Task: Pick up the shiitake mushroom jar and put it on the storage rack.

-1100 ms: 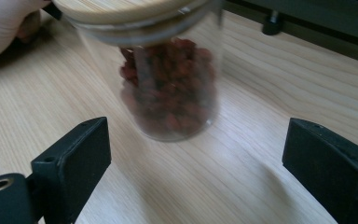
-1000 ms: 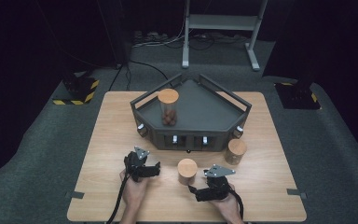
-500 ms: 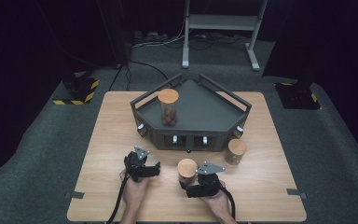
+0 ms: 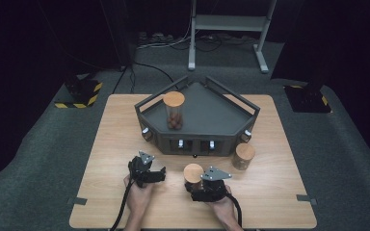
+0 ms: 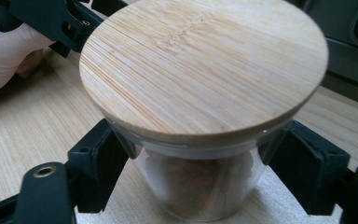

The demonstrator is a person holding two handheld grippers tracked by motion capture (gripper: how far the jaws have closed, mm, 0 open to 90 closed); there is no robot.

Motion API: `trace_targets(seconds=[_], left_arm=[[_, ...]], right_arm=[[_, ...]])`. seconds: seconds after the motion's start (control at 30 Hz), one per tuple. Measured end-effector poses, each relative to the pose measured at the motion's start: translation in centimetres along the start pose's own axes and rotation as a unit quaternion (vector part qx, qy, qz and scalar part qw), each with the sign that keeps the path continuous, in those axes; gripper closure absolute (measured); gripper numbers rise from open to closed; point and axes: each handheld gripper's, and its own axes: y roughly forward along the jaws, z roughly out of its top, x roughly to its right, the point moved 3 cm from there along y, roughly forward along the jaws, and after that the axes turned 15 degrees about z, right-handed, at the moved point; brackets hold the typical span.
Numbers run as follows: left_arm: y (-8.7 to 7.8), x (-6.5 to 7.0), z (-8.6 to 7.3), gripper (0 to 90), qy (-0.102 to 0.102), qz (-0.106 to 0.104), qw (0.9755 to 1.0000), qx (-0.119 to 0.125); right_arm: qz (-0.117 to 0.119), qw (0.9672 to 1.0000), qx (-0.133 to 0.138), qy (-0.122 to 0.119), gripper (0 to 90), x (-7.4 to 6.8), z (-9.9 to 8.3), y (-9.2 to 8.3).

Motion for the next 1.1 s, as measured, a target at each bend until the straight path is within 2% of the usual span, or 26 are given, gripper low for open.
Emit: trace_targets(seconds=[0.37,0.7,1.1], left_arm=[[0.0,0.0,0.0,7.1,0.000,0.000,1.0000,0.000],[0.0,0.0,0.0,7.1,0.000,0.000,1.0000,0.000],[0.0,0.0,0.0,7.1,0.000,0.000,1.0000,0.000]], right_arm=[[-0.017,0.9995,0.003,-0.027,25.2,-0.3,0.1,-0.2],[-0.015,0.9997,0.004,-0.021,25.3,-0.3,0.1,-0.7],[-0.021,0.9997,0.013,-0.010,25.3,0.2,0.9,-2.4]])
